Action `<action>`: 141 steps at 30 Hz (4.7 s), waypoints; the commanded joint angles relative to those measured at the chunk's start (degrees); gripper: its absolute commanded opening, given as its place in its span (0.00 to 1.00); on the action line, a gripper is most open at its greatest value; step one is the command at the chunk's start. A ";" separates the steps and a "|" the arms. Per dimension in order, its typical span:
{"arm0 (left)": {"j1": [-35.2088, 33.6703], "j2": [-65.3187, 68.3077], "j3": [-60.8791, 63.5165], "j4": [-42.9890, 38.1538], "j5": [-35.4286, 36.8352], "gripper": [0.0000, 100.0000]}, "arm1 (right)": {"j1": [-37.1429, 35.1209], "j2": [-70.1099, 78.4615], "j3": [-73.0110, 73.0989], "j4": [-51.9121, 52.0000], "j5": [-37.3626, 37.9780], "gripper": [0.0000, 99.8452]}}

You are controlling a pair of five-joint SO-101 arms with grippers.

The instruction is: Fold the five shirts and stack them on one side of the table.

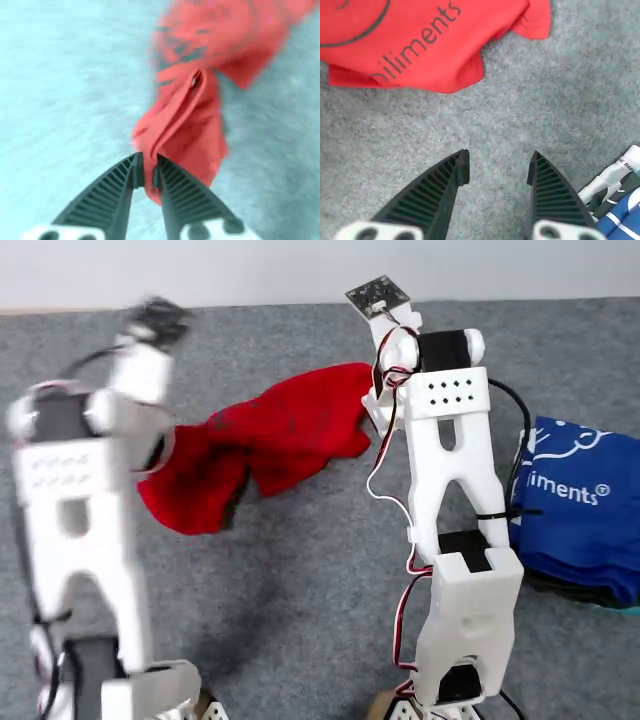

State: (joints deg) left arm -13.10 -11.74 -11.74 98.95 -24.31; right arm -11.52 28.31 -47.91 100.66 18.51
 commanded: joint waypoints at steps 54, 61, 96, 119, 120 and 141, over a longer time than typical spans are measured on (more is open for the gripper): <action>-27.34 9.67 -1.80 -1.85 0.35 0.00 | -24.40 20.53 -7.30 -11.65 2.99 0.01; -24.79 9.58 -2.15 -1.85 0.44 0.00 | -21.67 20.97 -27.43 2.15 6.68 0.01; -25.76 9.93 -7.16 0.53 -0.26 0.00 | -25.19 -5.93 28.04 1.89 12.57 0.02; -25.76 10.20 -3.47 0.26 -0.44 0.00 | -35.91 7.69 16.18 1.19 4.22 0.25; -25.76 10.20 -3.38 0.26 -0.44 0.00 | -36.26 8.66 14.42 1.19 4.22 0.25; -25.76 9.93 -3.47 0.18 -3.78 0.00 | -39.16 16.84 4.84 2.42 -2.55 0.30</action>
State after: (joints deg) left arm -38.86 -1.01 -14.99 99.03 -27.30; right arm -49.41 50.37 -43.87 100.66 16.66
